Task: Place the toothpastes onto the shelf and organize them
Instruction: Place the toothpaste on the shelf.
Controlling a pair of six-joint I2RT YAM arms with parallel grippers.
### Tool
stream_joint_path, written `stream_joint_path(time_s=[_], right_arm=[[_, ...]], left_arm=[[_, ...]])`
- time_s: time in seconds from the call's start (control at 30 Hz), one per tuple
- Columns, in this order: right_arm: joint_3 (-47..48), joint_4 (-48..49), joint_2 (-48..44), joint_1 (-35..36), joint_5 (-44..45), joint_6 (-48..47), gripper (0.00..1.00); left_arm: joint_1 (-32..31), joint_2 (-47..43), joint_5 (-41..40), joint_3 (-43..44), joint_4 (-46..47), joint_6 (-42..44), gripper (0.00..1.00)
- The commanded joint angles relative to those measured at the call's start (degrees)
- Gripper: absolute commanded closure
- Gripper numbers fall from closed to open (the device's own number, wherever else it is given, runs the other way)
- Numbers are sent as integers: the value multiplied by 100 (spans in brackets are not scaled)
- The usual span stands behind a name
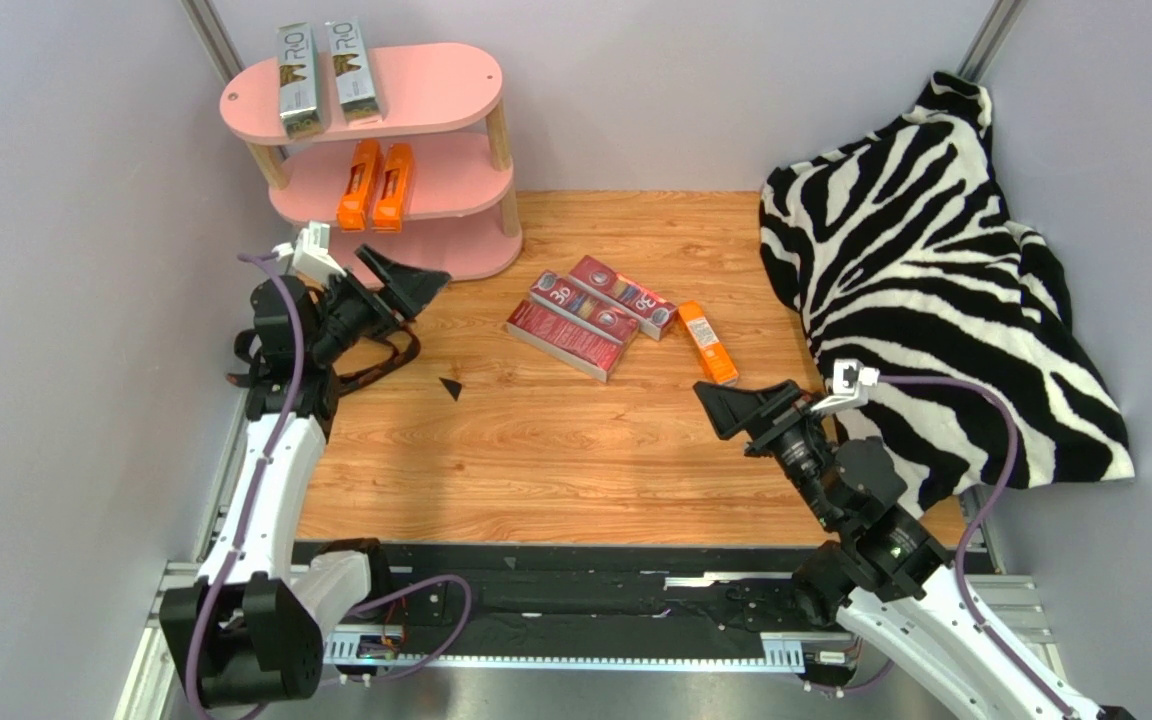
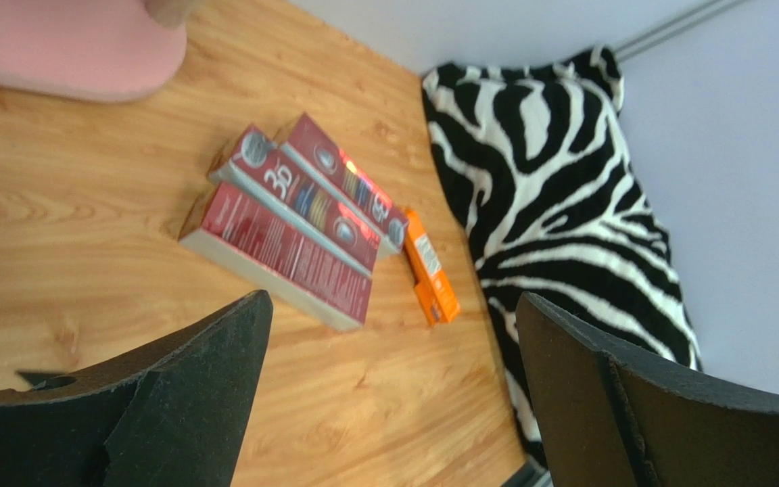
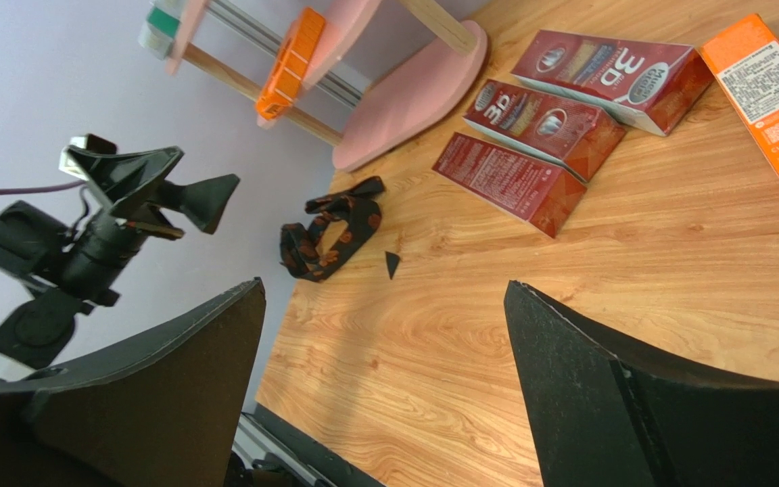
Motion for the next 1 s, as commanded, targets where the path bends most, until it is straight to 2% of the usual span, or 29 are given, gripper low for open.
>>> stream_joint_path(time_s=[0.0,0.2,0.43,0.53,0.67,0.97], right_arm=[[482,2,522,20,-91,-472,1],[1036,-147,1393,20,58,-1087,0],[1994,-842,2465,-6,831,-2027,0],[2380,-1026,3045,-190,876,-2388,0],[2899,-1333,4071,-699,472,-2662,0],[3497,-1659,5506,-1991,-696,-2996,0]], left_arm=[[-224,-457,-17,34,-1196,1074,1],[-776,-633,-413,25,-2128,1576,1],[-1419,-493,-651,-264,-2201,1621,1],[-1709,-274,-703,-318,-2121,1673,1],[-2017,-36,-756,-300,-2103,1726,1],[-2483,500,-651,-335,-1822,1682,2]])
